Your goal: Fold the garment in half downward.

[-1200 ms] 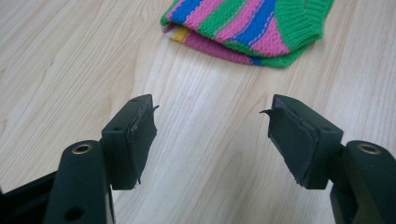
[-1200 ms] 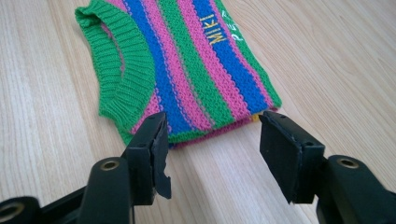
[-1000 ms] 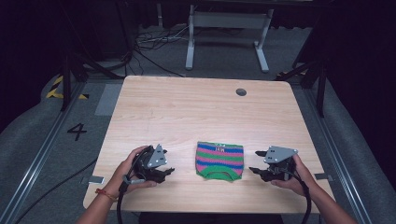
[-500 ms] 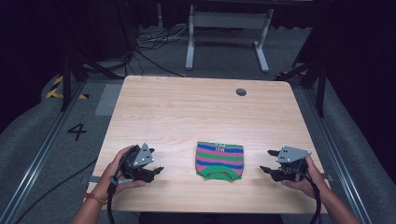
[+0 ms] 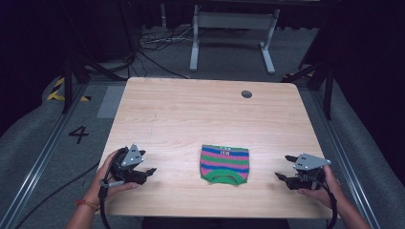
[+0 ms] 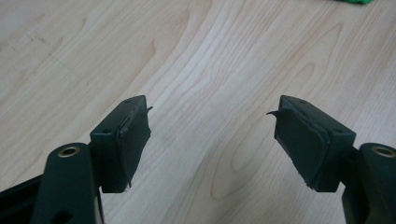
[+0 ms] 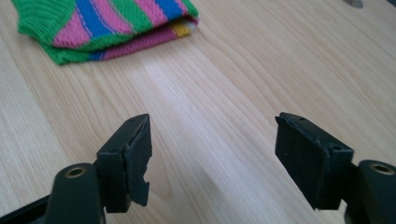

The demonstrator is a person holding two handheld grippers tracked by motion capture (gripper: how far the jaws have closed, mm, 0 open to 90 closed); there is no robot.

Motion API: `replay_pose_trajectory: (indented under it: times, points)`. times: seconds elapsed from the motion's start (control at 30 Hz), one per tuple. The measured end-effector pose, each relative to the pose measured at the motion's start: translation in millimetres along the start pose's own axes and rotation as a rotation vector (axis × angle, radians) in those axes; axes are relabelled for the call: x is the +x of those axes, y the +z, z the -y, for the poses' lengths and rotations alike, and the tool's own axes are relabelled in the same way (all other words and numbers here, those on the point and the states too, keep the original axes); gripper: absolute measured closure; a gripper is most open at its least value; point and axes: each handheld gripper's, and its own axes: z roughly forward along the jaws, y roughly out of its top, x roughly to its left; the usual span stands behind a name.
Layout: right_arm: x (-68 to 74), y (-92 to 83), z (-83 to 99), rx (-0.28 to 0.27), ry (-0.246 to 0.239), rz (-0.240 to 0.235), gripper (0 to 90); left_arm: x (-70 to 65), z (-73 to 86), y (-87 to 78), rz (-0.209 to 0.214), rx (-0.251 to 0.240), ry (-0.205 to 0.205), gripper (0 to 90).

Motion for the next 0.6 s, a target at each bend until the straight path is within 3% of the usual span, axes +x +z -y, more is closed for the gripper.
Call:
replay_pose_trajectory:
  times: [0.13, 0.6]
  points:
    - [-2.1, -3.2, 7.6, 0.002, 0.023, 0.011, 27.1, 2.0, 6.2, -0.9, -0.006, 0.015, -0.011, 26.0]
    - [-10.5, -16.9, 46.2, 0.014, 0.140, 0.029, 25.2, 7.5, 35.9, -4.0, 0.029, 0.013, -0.123, 21.2]
